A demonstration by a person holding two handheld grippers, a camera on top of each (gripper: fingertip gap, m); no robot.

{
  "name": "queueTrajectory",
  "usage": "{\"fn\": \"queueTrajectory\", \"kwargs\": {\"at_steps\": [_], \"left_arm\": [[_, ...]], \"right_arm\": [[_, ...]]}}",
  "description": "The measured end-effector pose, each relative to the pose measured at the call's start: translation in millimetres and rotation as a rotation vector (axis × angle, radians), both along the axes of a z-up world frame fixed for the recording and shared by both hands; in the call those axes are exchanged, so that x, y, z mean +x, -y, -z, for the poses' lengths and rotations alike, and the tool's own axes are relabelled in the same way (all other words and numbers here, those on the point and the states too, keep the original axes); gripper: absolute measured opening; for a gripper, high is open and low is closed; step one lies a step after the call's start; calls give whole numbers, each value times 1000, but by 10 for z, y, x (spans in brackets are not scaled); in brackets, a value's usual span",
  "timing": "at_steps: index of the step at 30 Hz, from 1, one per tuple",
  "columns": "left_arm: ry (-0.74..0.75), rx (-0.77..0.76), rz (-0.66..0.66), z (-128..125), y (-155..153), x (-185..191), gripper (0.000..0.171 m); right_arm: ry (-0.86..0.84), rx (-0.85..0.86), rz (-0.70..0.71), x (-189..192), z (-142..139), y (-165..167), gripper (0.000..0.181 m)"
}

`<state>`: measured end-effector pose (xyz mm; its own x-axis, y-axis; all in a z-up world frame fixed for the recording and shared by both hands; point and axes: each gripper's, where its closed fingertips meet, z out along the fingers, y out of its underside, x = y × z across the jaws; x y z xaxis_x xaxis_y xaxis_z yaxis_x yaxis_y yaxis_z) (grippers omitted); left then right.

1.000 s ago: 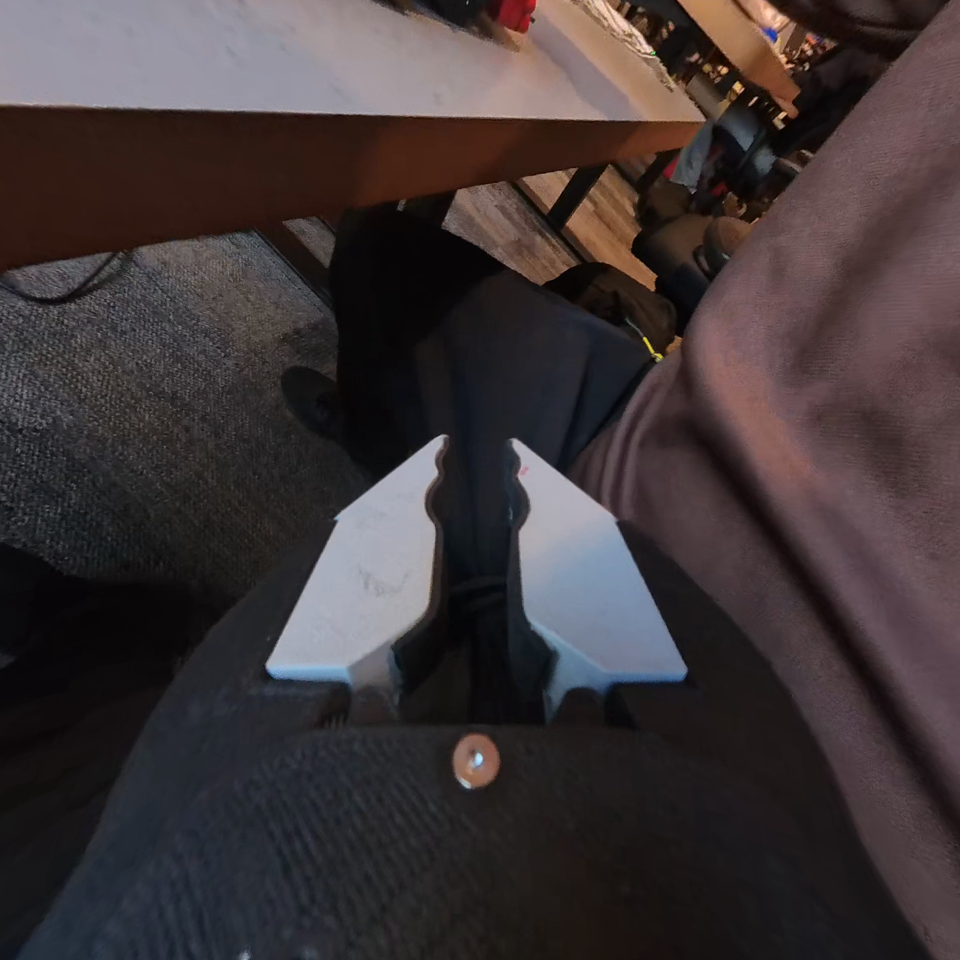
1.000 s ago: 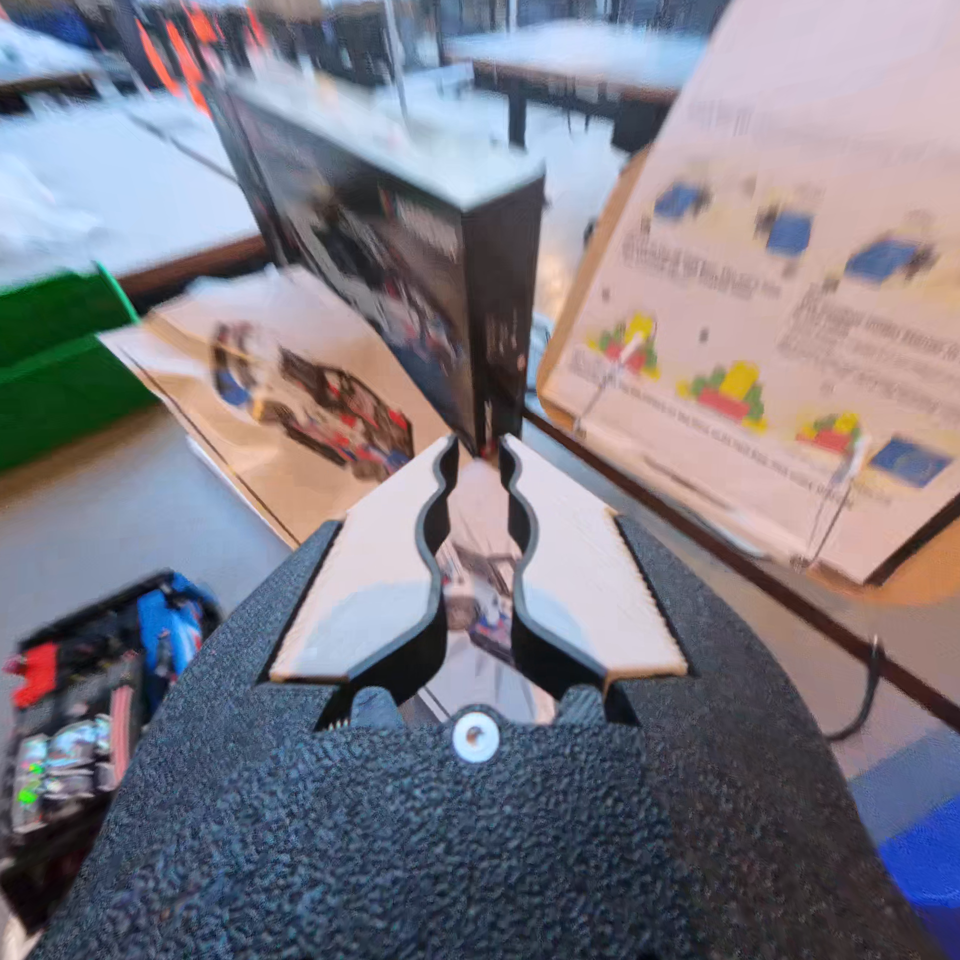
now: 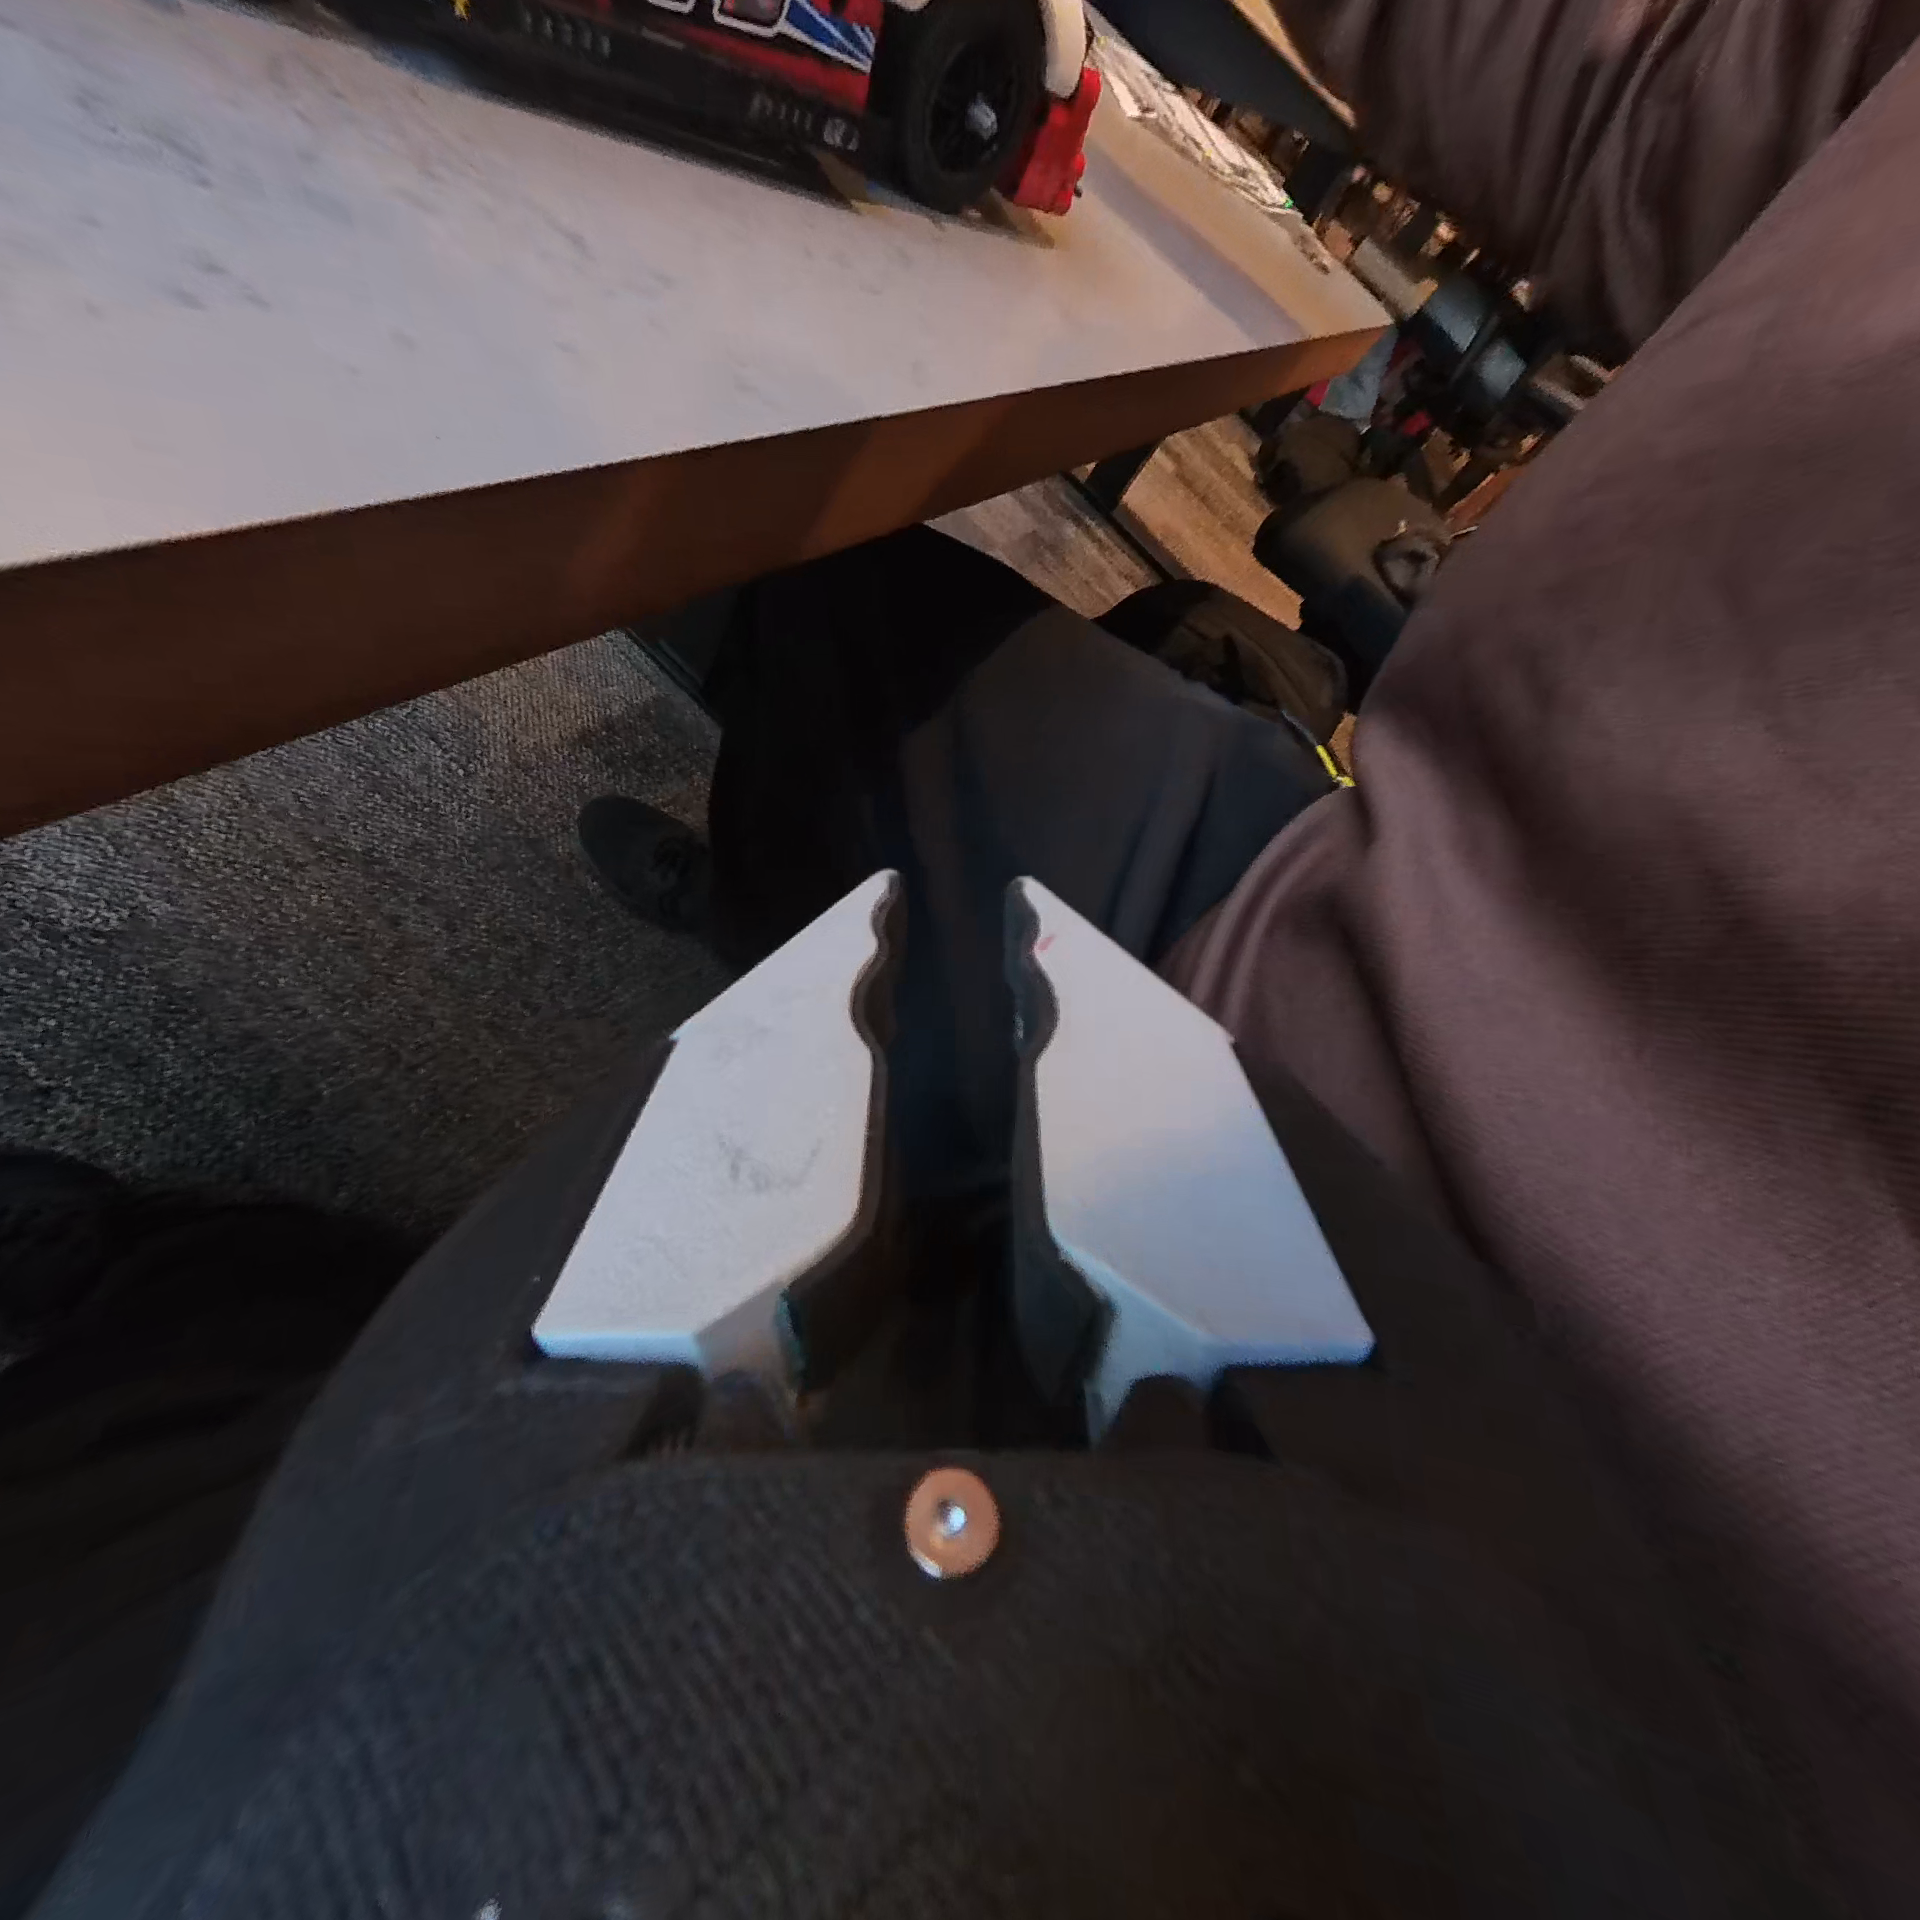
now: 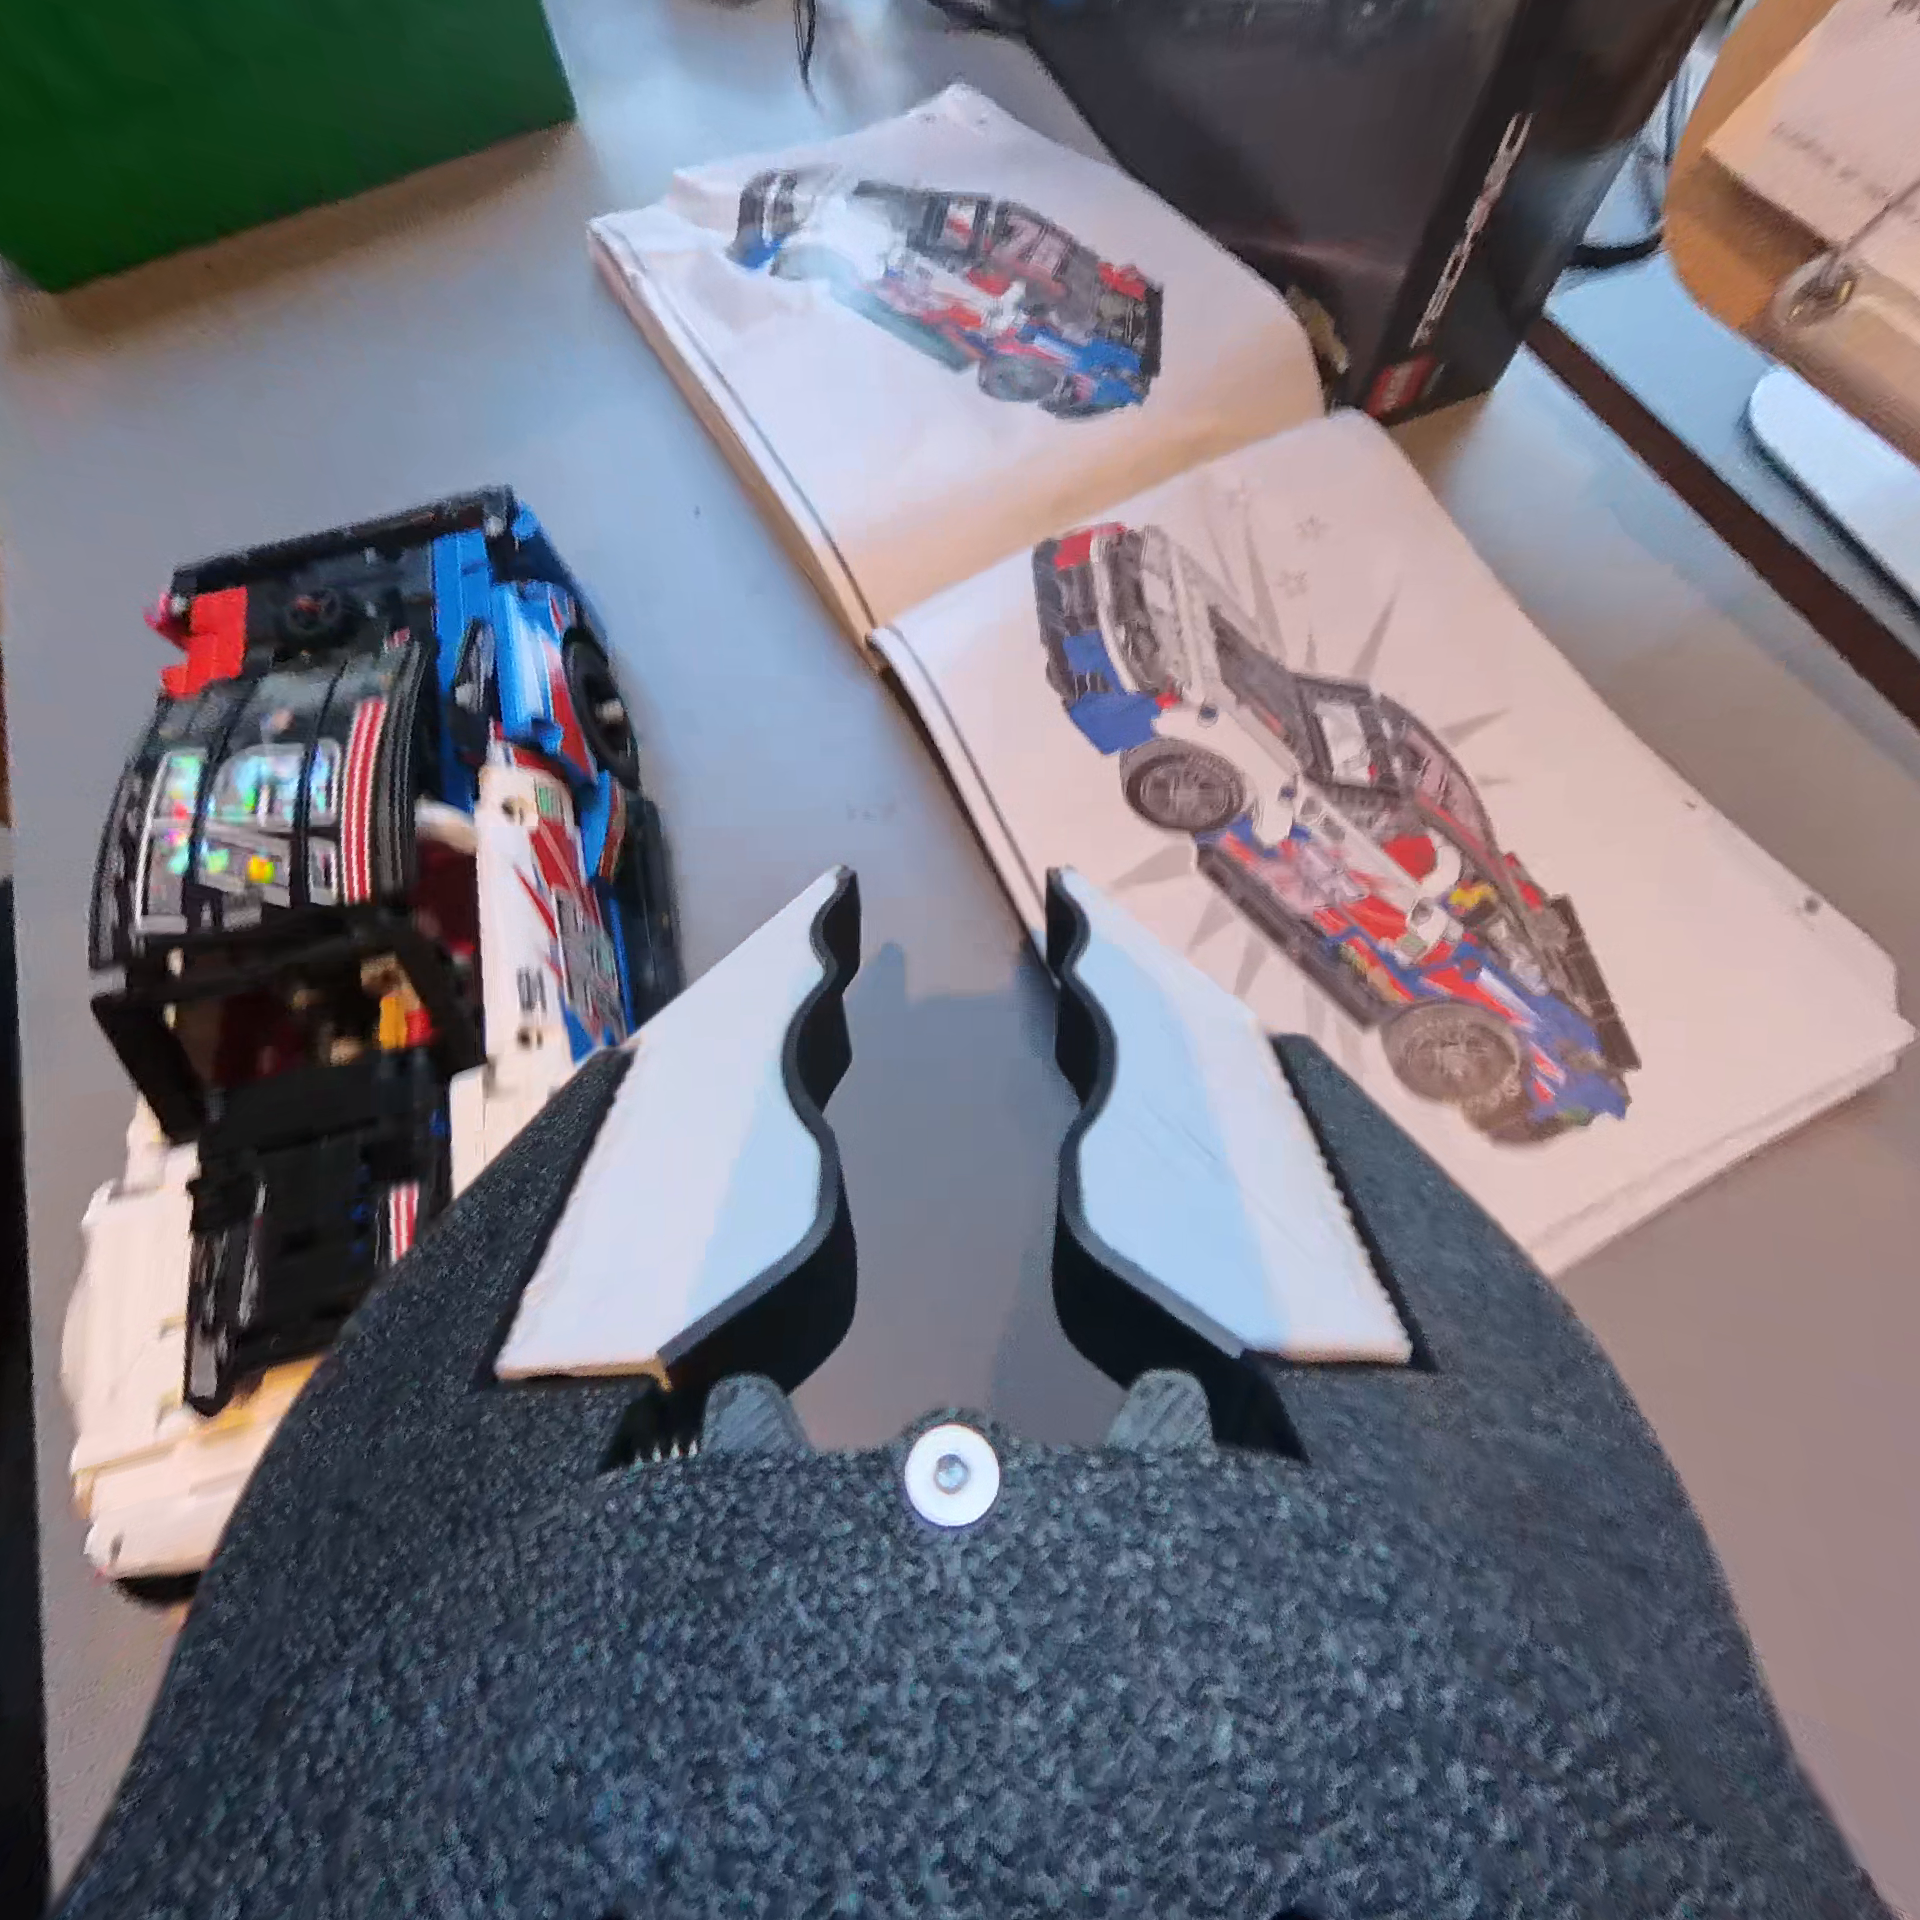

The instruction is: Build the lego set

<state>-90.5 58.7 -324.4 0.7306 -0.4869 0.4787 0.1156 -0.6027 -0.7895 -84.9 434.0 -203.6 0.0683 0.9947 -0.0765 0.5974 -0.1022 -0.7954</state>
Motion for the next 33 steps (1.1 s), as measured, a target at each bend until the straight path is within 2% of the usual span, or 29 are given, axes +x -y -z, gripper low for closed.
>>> {"fn": "queueTrajectory", "kwargs": {"at_steps": [3,7,9,11,12,13,15,21,27,33], "left_arm": [[-1,-13,-11,31,-8,-29,16],[-17,-5,-9,15,-23,-23,16],[-50,-1,-1,32,-30,-37,16],[-86,11,5,56,-47,-80,16],[-95,17,4,68,-61,-109,15],[-95,22,-2,82,-78,-146,15],[-74,27,-21,105,-107,-227,15],[-55,43,-123,176,-163,-486,14],[-73,16,-193,286,-187,-641,13],[-55,35,-210,263,-358,-690,13]], "right_arm": [[-74,30,-71,-540,-185,41,31],[-15,201,-165,-1745,-225,-2,26],[22,176,-219,-2378,-82,56,22],[139,174,-267,-2815,273,64,10],[213,166,-314,-2913,493,110,9],[301,152,-366,-2918,716,179,2],[307,154,-413,-2895,833,300,0],[274,172,-476,-2655,839,561,0],[245,255,-501,-2654,843,582,0],[229,191,-506,-2653,848,585,0]]}}
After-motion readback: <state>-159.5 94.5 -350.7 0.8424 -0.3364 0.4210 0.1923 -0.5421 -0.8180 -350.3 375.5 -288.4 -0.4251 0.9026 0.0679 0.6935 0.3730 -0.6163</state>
